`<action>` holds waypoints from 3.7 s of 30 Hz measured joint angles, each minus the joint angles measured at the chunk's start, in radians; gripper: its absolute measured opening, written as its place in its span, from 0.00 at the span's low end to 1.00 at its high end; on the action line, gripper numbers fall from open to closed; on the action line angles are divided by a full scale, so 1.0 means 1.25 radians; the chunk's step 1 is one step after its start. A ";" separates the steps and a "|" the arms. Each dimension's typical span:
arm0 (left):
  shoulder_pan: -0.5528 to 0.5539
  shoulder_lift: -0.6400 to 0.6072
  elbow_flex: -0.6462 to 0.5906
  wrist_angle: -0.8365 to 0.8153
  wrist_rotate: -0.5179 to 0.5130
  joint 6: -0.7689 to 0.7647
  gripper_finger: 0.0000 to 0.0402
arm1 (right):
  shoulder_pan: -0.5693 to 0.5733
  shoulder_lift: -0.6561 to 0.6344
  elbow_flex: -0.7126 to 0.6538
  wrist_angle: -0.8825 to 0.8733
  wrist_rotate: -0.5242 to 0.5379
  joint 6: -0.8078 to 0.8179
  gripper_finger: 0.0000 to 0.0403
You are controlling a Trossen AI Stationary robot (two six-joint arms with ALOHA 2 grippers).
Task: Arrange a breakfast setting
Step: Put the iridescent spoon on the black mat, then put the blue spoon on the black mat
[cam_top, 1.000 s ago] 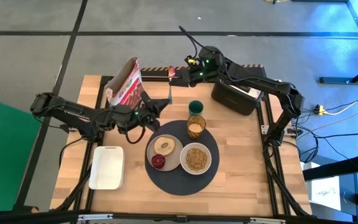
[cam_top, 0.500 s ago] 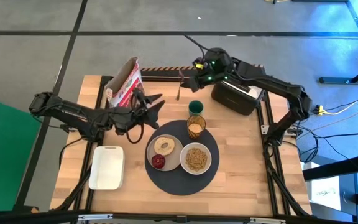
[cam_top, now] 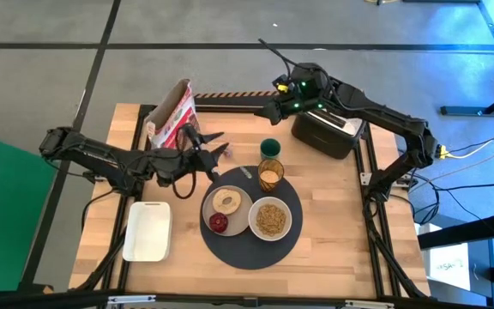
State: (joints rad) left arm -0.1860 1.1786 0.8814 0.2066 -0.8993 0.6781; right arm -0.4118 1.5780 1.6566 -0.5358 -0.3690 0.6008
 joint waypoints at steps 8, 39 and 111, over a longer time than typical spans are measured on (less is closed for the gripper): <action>0.081 0.013 0.000 -0.166 0.196 -0.366 0.38 | 0.009 0.000 0.000 -0.090 0.055 0.003 0.00; 0.417 0.384 -0.001 -0.476 0.759 -0.293 0.37 | 0.112 0.000 0.000 -0.183 0.182 -0.066 0.00; 0.416 0.302 -0.099 -0.350 0.700 -0.137 0.01 | 0.110 0.001 0.001 -0.203 0.154 -0.108 0.00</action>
State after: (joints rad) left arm 0.3344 1.5567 0.7582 -0.2304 -0.0238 0.5066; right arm -0.2749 1.5787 1.6577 -0.7896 -0.1764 0.4656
